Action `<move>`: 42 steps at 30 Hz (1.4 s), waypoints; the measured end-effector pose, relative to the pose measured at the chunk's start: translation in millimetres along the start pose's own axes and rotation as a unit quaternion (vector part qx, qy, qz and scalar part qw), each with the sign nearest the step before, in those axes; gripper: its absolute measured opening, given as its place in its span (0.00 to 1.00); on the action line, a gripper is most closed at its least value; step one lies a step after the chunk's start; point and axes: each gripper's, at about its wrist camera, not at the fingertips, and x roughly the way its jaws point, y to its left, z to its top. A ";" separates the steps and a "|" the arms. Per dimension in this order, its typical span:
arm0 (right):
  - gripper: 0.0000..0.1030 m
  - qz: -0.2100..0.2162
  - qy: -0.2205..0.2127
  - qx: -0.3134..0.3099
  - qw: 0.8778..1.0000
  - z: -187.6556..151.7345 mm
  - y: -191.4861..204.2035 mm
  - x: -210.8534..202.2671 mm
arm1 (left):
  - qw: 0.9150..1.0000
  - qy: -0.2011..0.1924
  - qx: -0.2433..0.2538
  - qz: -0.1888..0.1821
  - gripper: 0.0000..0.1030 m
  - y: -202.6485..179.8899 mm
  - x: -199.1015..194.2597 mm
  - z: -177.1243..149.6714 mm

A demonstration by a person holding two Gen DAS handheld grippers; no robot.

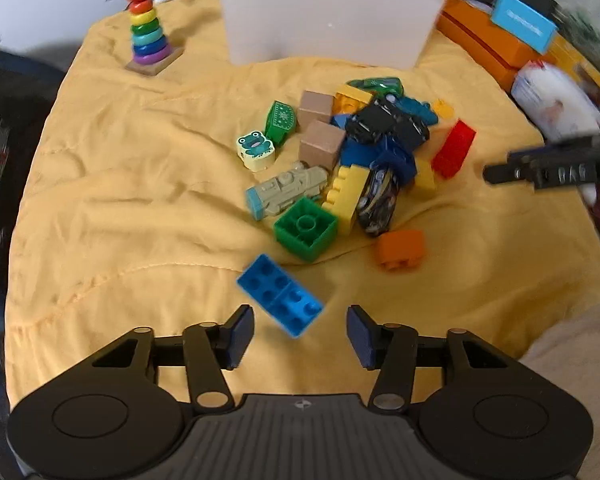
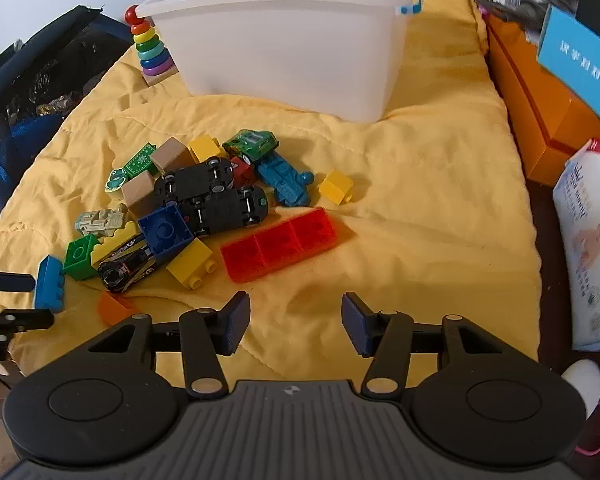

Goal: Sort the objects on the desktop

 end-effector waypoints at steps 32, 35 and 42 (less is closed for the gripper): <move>0.55 0.001 0.011 0.006 1.000 -2.9 10.1 11.9 | 0.985 -0.058 0.152 0.056 0.50 -18.7 -14.6 6.7; 0.55 -0.001 0.008 0.000 1.000 -2.5 12.2 10.7 | 0.991 -0.018 0.123 0.051 0.50 -18.2 -15.4 3.5; 0.56 -0.002 0.010 -0.009 1.000 -6.0 13.4 10.0 | 0.999 0.032 -0.037 -0.018 0.56 12.9 5.1 8.3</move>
